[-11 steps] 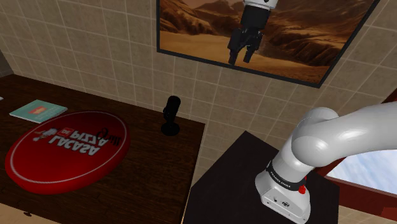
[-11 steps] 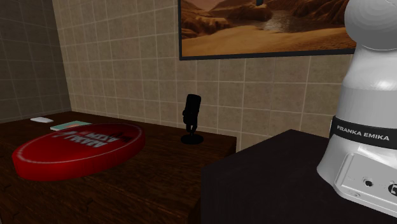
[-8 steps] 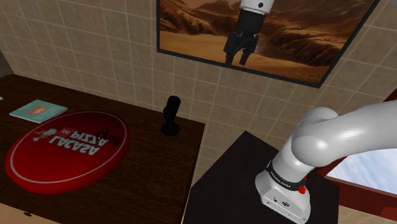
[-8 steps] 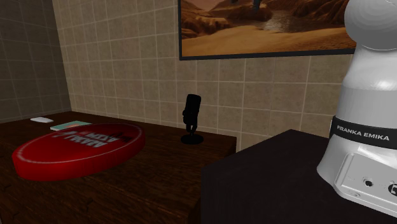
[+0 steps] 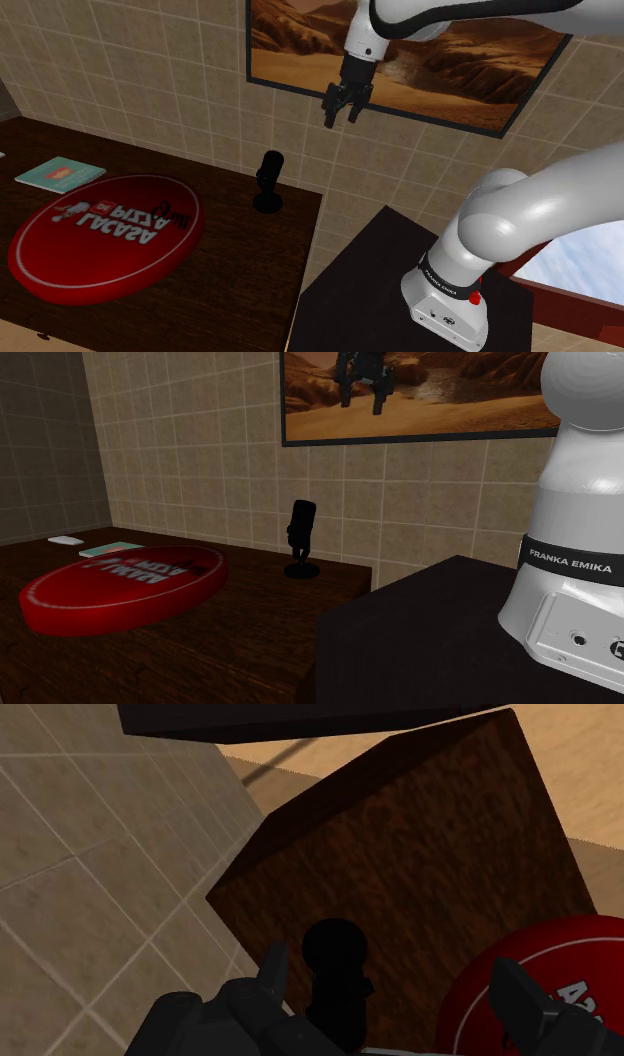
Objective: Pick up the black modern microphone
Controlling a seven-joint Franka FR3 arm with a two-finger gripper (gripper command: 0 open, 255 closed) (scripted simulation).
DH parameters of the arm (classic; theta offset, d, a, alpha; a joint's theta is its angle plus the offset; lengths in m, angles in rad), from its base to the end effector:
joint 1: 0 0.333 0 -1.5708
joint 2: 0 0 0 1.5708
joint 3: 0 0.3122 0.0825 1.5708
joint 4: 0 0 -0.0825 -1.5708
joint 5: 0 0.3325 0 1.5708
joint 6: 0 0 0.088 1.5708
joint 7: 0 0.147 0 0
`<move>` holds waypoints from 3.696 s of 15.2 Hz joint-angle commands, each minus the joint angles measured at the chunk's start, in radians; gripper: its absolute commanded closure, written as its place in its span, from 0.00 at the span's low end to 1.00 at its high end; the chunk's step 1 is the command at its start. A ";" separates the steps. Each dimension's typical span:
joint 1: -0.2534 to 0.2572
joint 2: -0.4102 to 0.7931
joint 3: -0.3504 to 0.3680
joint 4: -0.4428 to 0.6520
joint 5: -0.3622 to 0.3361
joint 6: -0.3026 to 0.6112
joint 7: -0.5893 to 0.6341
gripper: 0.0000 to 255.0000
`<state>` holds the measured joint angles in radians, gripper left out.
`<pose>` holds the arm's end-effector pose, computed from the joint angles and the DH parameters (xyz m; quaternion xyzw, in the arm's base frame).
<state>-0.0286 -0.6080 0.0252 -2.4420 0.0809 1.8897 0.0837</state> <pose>0.3281 0.0087 0.4878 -0.9975 0.0571 -0.0266 0.0326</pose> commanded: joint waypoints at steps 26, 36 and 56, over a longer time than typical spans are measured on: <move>-0.010 0.896 0.004 0.270 -0.017 0.755 -0.026 0.00; -0.011 0.954 0.006 0.265 -0.014 0.818 -0.032 1.00; -0.009 0.824 0.002 0.286 -0.021 0.668 -0.020 1.00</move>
<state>-0.0379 0.2254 0.0277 -2.1590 0.0598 2.5678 0.0630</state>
